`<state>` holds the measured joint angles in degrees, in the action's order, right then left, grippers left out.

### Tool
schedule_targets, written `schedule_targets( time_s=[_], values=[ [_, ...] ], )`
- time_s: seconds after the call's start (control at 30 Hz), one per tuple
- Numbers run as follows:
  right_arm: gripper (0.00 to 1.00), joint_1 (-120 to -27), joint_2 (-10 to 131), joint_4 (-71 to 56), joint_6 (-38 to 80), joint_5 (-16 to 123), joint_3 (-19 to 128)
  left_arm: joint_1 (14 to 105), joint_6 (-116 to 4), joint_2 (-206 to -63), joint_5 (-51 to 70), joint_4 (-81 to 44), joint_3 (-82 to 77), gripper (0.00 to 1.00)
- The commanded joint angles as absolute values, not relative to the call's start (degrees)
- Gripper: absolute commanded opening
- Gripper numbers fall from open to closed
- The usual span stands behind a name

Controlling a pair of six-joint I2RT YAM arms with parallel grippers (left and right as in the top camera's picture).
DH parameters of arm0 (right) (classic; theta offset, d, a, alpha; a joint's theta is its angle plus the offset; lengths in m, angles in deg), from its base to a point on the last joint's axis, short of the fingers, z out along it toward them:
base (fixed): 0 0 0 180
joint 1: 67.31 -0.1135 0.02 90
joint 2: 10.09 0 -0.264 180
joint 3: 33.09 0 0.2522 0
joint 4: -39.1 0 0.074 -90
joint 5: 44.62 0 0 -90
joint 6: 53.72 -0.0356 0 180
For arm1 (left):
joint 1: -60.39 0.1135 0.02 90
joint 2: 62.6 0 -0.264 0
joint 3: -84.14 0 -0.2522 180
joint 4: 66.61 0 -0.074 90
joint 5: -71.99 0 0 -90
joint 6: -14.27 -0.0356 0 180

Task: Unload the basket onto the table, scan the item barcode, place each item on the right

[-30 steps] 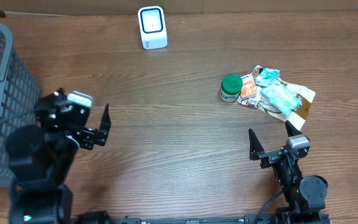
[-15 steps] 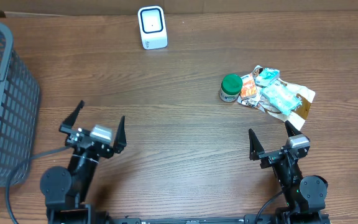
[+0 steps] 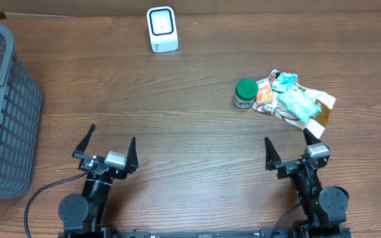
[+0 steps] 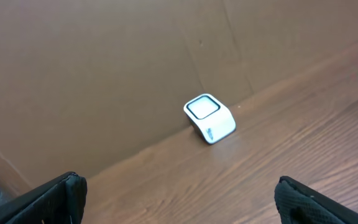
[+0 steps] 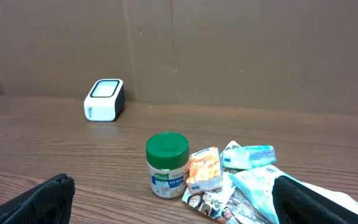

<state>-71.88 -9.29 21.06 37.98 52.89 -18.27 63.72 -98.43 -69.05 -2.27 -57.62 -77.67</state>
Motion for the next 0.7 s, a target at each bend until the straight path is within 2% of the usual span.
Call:
schedule_targets(
  time_s=[0.0, 0.4, 0.67],
  values=[
    [1.0, -71.7, -9.9, 21.3, 37.8, 53.1, -18.9, 63.3, -100.1, -66.9, -3.2, -58.0, -79.9, 1.0],
    [1.0, -71.7, -9.9, 21.3, 37.8, 53.1, -18.9, 63.3, -102.7, -62.8, -3.5, -49.8, -81.8, 1.0],
    [1.0, -71.7, -9.9, 21.3, 37.8, 53.1, -18.9, 63.3, -97.4, -62.8, -3.6, -49.8, -81.8, 0.99]
  ],
)
